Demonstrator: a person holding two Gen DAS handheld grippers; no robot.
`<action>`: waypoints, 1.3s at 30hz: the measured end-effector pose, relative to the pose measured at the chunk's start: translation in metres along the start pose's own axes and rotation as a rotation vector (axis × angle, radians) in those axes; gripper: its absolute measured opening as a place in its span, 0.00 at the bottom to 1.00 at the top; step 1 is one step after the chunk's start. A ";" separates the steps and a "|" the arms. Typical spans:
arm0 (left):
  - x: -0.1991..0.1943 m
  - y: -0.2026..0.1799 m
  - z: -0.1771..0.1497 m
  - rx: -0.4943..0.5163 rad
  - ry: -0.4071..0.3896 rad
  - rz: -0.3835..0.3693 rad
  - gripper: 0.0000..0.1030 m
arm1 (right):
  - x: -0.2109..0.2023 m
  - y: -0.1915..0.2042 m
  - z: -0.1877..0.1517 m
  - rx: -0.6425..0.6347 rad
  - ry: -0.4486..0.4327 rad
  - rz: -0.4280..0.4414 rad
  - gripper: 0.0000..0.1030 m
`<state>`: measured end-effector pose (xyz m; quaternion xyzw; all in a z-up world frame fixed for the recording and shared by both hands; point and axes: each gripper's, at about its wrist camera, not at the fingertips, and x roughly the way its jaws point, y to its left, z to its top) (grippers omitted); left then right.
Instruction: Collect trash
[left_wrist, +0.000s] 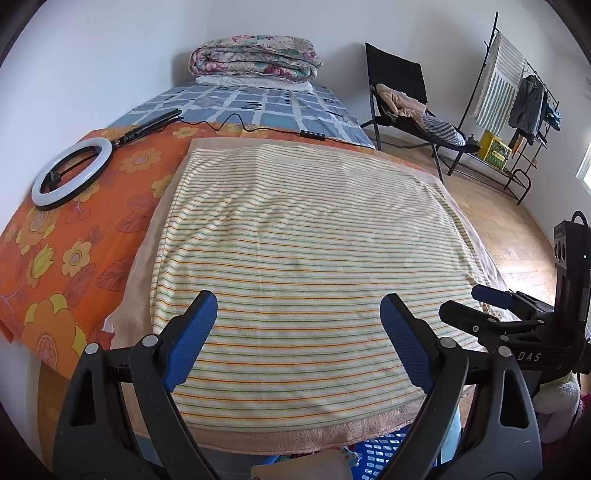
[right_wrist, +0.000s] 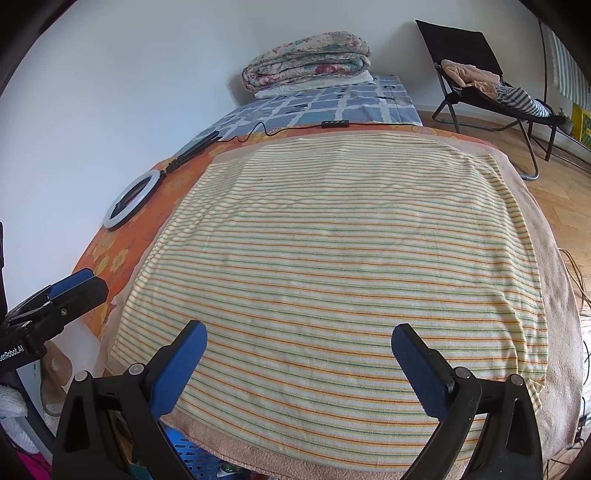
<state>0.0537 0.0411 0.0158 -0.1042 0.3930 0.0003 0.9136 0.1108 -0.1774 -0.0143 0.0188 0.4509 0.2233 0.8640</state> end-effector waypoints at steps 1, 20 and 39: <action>0.000 0.000 0.000 0.000 0.000 0.000 0.89 | 0.000 0.000 0.000 0.000 0.000 0.000 0.98; 0.000 -0.001 0.000 0.001 0.000 0.002 0.90 | 0.002 -0.001 -0.003 0.006 0.008 0.000 0.98; 0.000 -0.001 0.000 0.002 0.002 0.002 0.90 | 0.007 0.000 -0.006 0.010 0.023 -0.002 0.98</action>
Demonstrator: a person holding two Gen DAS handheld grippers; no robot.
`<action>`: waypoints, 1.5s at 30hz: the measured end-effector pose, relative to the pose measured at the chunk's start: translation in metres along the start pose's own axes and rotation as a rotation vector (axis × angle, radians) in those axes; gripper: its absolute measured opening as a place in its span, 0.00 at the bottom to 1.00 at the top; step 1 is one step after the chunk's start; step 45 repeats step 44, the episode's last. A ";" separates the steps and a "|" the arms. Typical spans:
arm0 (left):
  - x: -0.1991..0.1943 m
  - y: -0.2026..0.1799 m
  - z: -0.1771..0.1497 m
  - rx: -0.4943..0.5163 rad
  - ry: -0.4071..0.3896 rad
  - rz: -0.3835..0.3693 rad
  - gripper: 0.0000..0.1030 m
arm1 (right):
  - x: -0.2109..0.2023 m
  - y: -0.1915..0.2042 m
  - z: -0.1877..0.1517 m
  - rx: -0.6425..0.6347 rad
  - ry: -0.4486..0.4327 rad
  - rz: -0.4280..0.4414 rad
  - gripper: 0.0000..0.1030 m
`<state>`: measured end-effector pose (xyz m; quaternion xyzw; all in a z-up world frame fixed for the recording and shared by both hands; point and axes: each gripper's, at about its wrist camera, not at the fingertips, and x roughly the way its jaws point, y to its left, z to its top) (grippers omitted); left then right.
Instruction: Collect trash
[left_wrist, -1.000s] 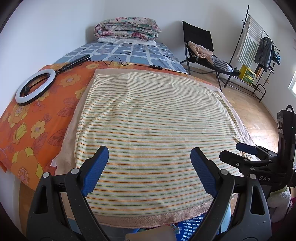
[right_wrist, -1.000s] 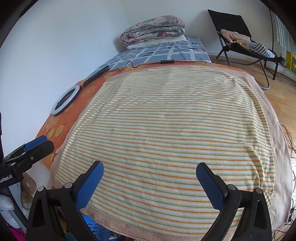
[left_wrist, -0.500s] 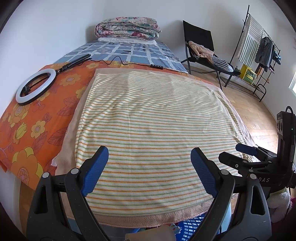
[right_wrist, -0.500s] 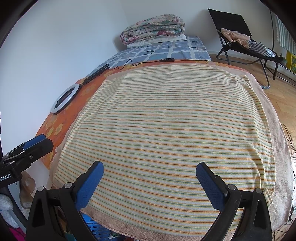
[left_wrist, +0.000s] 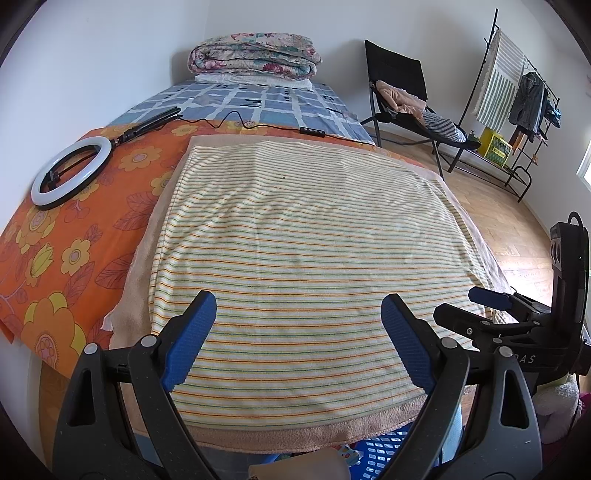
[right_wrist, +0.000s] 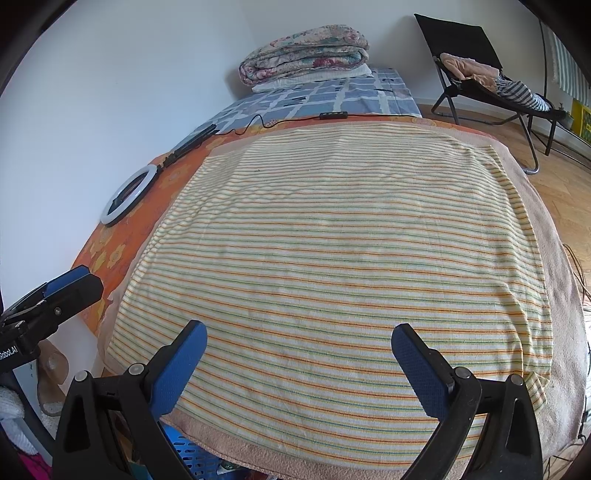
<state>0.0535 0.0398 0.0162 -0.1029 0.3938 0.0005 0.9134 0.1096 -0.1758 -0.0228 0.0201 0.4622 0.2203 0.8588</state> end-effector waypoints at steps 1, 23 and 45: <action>0.000 0.000 0.000 0.000 0.000 -0.001 0.90 | 0.000 0.000 0.000 0.000 0.000 0.000 0.98; 0.002 0.005 -0.003 0.033 -0.006 0.101 0.99 | 0.002 -0.002 -0.002 0.003 0.010 -0.002 0.98; 0.006 0.005 -0.005 0.041 0.003 0.127 0.99 | 0.007 -0.011 -0.001 0.043 0.030 0.000 0.98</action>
